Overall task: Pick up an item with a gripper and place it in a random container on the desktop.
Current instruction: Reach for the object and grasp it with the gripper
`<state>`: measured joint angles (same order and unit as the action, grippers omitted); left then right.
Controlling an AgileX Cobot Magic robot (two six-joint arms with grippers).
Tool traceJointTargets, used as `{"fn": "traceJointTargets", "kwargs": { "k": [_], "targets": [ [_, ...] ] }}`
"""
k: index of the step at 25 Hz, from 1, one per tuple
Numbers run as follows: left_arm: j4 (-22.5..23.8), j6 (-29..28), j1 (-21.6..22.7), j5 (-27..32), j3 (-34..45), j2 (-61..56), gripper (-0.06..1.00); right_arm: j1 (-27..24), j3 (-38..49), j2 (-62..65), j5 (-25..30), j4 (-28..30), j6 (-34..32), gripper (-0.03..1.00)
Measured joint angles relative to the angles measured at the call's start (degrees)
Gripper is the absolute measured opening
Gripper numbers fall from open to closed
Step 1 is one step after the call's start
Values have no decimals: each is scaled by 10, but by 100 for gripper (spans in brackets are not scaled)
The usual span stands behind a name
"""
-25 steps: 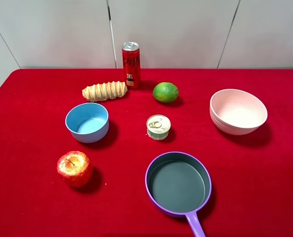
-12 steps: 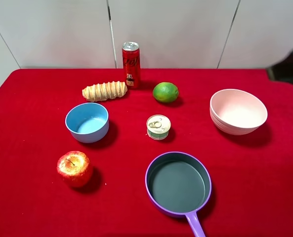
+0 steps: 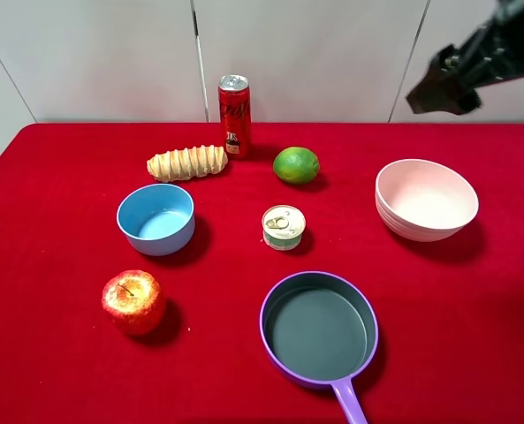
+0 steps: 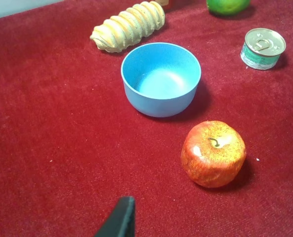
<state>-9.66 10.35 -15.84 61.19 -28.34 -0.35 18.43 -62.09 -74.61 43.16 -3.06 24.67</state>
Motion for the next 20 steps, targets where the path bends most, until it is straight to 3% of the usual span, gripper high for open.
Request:
{"fn": "traceJointTargets", "kwargs": {
  "k": [20],
  "targets": [
    [0, 0, 0, 0, 0, 0, 99, 2, -150, -221, -10, -49, 172, 69]
  ]
}}
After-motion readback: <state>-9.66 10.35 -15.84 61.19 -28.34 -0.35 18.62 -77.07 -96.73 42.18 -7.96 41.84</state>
